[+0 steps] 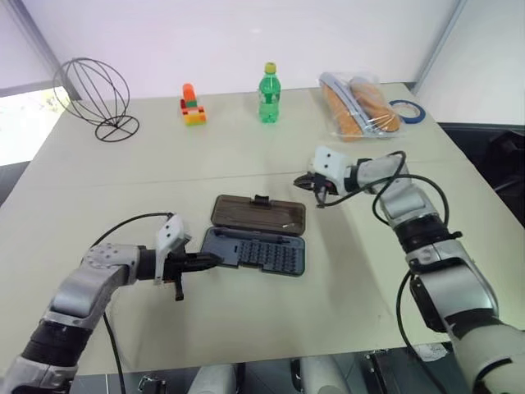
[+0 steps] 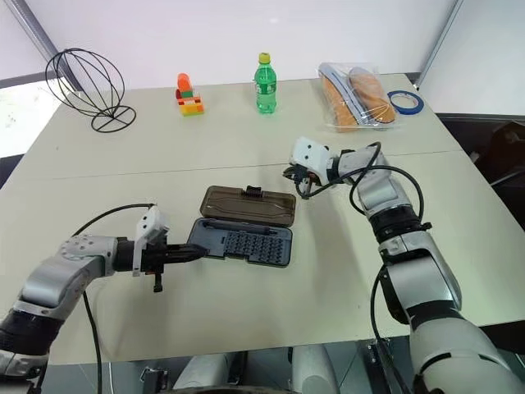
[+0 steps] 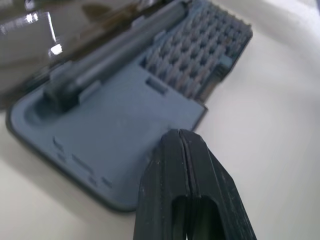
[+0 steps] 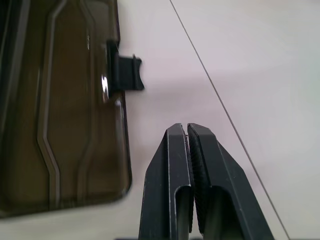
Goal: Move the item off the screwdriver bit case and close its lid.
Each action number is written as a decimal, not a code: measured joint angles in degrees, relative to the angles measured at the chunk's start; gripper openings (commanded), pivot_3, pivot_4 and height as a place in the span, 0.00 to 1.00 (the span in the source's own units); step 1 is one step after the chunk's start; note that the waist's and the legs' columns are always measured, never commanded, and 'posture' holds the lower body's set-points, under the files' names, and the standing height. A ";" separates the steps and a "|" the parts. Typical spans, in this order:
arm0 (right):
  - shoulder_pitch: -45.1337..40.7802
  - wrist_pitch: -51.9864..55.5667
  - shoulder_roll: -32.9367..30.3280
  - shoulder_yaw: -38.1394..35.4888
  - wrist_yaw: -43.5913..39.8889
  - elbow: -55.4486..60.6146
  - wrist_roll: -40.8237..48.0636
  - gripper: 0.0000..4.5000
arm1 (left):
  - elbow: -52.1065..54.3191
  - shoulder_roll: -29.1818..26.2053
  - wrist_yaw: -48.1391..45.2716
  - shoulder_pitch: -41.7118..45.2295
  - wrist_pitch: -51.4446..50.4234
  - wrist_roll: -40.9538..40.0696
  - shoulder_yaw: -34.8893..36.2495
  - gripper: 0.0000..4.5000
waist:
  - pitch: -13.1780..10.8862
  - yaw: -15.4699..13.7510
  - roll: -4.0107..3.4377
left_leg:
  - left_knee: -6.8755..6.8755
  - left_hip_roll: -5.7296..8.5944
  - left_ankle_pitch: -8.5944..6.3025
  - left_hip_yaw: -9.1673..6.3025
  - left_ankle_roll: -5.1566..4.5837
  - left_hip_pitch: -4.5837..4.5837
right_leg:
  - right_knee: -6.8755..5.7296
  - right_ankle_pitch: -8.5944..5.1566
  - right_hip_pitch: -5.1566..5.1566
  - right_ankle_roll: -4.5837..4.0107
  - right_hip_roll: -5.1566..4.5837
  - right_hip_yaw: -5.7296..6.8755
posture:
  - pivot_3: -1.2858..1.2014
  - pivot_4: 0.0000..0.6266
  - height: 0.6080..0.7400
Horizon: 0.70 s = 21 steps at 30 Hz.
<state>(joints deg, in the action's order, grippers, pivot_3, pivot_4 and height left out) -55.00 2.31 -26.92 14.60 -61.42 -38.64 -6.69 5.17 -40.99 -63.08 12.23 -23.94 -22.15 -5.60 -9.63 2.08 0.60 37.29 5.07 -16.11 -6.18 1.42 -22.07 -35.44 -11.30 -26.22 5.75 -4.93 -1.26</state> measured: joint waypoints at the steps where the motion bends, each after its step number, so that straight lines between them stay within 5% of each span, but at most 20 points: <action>1: -0.48 0.16 0.45 0.72 -0.80 -0.89 -0.09 0.02 | -0.92 0.50 0.40 0.58 2.04 1.12 -0.42 0.00 | 0.01 -0.02 -0.01 | 0.00 0.00 0.01 0.00 0.03 0.03 | 0.00 0.00 0.03 0.00 -0.01 0.00 | 0.52 0.24 1.00; 8: -2.79 -0.13 2.41 3.91 -4.91 -8.06 -2.18 0.02 | -3.31 3.69 2.62 1.14 4.62 2.03 -0.02 0.00 | 0.02 0.17 -0.02 | -0.02 0.00 0.00 0.01 0.00 0.19 | -0.02 0.00 0.17 0.00 0.00 0.00 | 0.52 0.24 1.00; 11: -4.47 -1.16 3.36 5.14 -5.41 -10.45 -3.65 0.21 | -3.47 3.70 3.27 0.33 5.04 2.16 0.15 0.00 | 0.02 0.30 -0.02 | -0.20 -0.02 -0.15 -0.03 -0.25 0.79 | 0.13 -0.01 0.78 -0.01 0.03 0.03 | 0.52 0.24 1.00; 17: -6.86 -1.41 4.07 5.49 -3.72 -15.63 -5.61 0.88 | -3.21 3.71 3.91 -0.75 5.60 2.16 0.74 0.00 | 0.04 0.41 -0.06 | -0.16 -0.03 -0.16 -0.06 -0.27 0.89 | 0.10 -0.01 0.87 -0.01 0.07 0.03 | 0.52 0.24 1.00; 21: -8.47 -1.27 5.21 5.66 -4.07 -19.08 -6.45 0.88 | -3.15 3.83 4.32 -1.06 5.81 2.18 0.75 0.00 | 0.08 0.43 -0.07 | -0.16 -0.04 -0.16 -0.06 -0.27 0.94 | 0.10 -0.01 0.92 -0.01 0.08 0.02 | 0.52 0.24 1.00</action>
<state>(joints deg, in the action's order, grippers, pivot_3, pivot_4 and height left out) -63.47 1.04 -21.72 20.27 -65.49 -57.73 -13.14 2.02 -37.16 -58.76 11.17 -18.13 -19.97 -4.85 -9.55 2.52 0.54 37.12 5.03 -16.27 -6.25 1.15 -21.13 -35.33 -11.32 -25.30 5.75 -4.86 -1.23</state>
